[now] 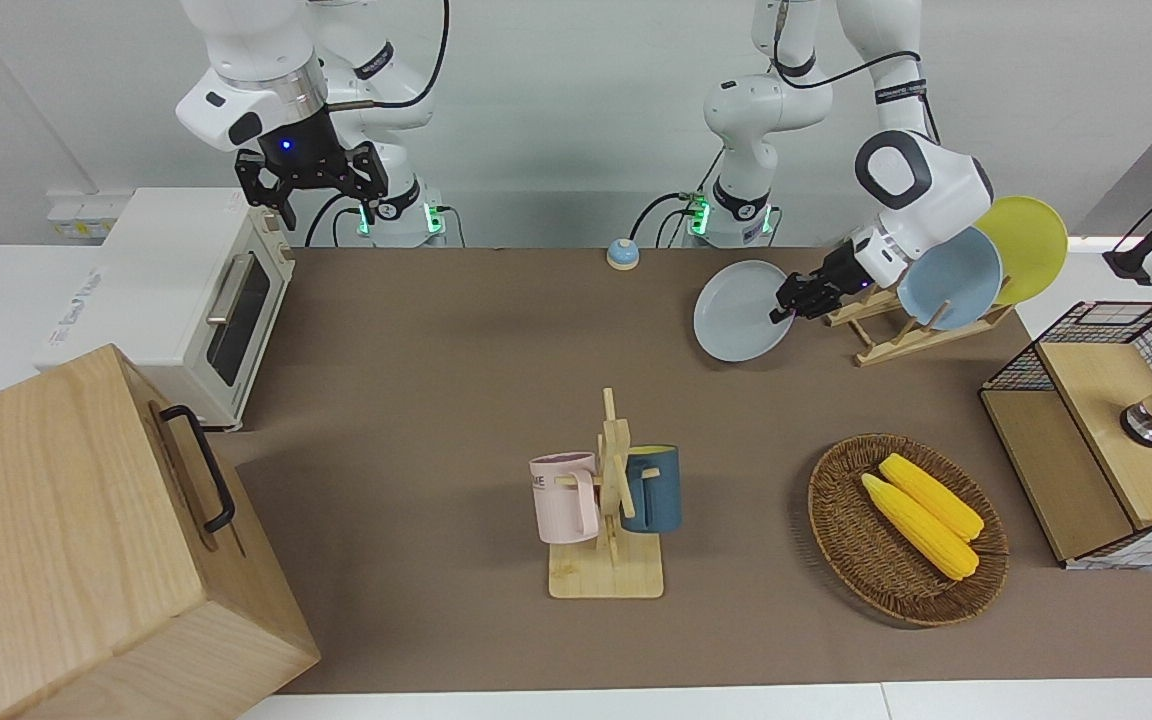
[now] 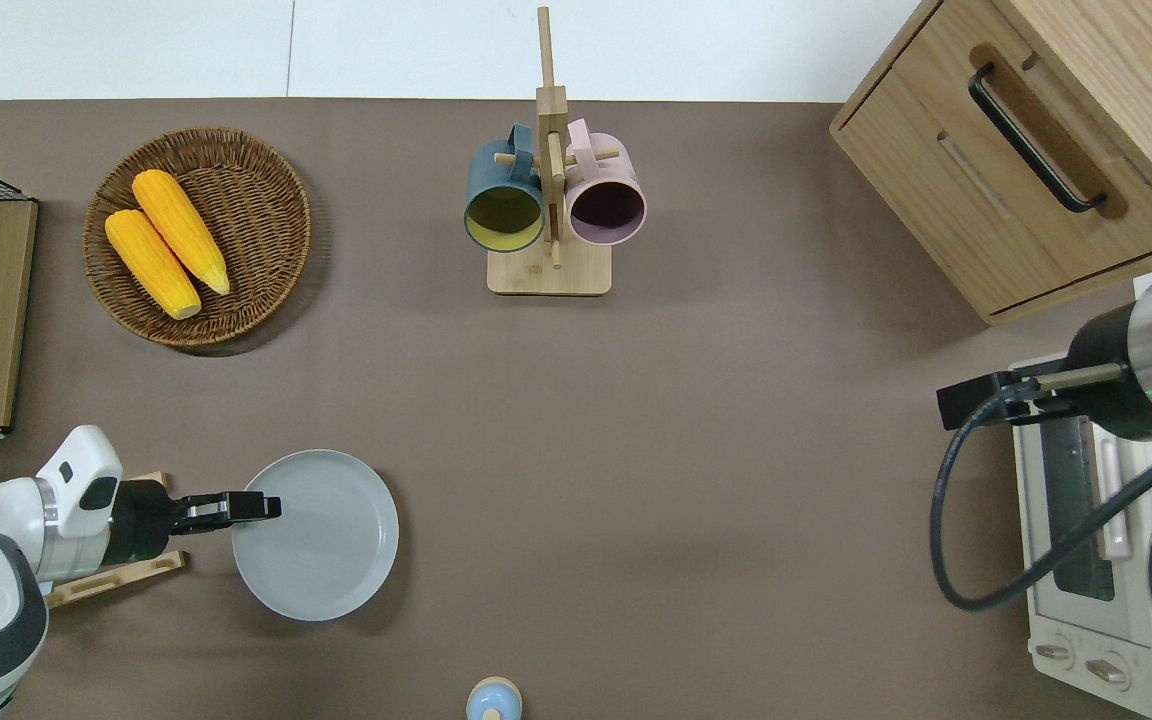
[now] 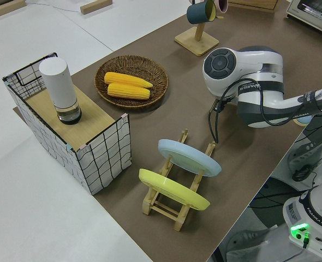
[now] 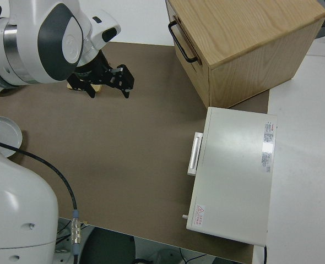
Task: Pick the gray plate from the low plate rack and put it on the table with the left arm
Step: 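Carry the plate away from the rack and lower it onto the table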
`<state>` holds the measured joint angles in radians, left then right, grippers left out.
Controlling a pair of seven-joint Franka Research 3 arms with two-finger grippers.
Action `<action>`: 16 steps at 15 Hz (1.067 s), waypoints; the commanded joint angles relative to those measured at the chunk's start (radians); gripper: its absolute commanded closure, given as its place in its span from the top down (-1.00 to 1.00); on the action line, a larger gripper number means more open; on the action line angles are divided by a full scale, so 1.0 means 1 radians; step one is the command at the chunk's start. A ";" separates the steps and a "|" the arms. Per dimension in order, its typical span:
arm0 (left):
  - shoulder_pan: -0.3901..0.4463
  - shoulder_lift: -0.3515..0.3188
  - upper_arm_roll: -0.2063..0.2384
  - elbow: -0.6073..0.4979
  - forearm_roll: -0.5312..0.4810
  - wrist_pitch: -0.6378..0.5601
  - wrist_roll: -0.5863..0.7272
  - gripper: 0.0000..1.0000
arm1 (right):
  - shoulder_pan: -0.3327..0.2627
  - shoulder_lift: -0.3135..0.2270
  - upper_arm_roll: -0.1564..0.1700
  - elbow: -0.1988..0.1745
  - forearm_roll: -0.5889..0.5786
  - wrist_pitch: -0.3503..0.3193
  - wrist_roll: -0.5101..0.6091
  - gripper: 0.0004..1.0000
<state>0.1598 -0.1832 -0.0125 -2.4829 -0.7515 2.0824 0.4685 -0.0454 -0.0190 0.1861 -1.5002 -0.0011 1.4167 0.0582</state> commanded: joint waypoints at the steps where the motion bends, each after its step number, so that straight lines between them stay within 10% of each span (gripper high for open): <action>1: -0.026 -0.012 -0.003 -0.050 -0.042 0.070 0.033 -1.00 | -0.010 -0.002 0.006 0.006 0.010 -0.013 -0.001 0.97; 7: -0.048 -0.009 -0.027 -0.065 -0.039 0.102 0.036 -1.00 | -0.010 -0.002 0.006 0.006 0.010 -0.013 -0.001 0.98; 9: -0.048 -0.010 -0.027 -0.063 -0.031 0.100 0.039 -0.46 | -0.010 -0.002 0.006 0.006 0.010 -0.013 -0.001 0.97; 12: -0.048 -0.013 -0.027 -0.059 0.003 0.100 0.039 0.88 | -0.010 -0.002 0.006 0.006 0.010 -0.013 -0.001 0.98; 16: -0.037 -0.025 -0.026 -0.045 0.049 0.099 0.027 0.99 | -0.010 -0.002 0.006 0.006 0.010 -0.013 -0.001 0.98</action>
<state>0.1231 -0.1845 -0.0414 -2.5238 -0.7468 2.1668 0.4999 -0.0454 -0.0190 0.1861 -1.5002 -0.0011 1.4167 0.0582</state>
